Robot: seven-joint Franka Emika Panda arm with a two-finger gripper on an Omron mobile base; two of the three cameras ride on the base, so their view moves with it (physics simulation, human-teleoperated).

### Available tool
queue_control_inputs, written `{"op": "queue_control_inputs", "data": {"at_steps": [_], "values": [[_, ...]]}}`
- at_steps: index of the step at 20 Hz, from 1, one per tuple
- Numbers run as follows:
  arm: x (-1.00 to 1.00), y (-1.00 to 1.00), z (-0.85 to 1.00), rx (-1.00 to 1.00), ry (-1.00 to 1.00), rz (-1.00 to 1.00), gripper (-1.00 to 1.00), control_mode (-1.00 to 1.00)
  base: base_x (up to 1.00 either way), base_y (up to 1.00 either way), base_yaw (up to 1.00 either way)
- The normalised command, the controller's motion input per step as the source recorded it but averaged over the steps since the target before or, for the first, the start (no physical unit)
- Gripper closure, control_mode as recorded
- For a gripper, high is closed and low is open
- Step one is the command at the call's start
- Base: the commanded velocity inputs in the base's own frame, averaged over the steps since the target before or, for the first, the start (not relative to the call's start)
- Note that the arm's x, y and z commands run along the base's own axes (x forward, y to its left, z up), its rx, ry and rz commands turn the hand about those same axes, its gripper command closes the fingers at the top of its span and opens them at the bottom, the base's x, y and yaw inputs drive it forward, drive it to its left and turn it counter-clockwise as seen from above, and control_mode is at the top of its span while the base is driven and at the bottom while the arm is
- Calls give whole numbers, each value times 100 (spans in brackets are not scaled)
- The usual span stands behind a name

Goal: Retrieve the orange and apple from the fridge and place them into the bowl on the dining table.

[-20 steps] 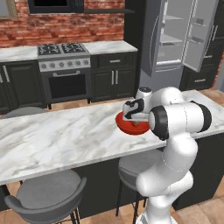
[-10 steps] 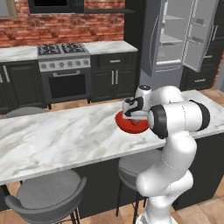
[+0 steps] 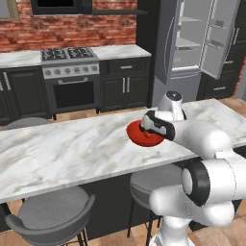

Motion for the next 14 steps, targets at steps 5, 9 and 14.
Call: {"op": "queue_control_inputs", "data": {"at_steps": [5,9,14], "values": [[-100,0,99,-5,-31,0,-100,-100,0,0,0],[-100,0,100,-8,-35,0,-100,-100,0,0,0],[-100,0,100,-8,-34,0,-100,-100,0,0,0]]}}
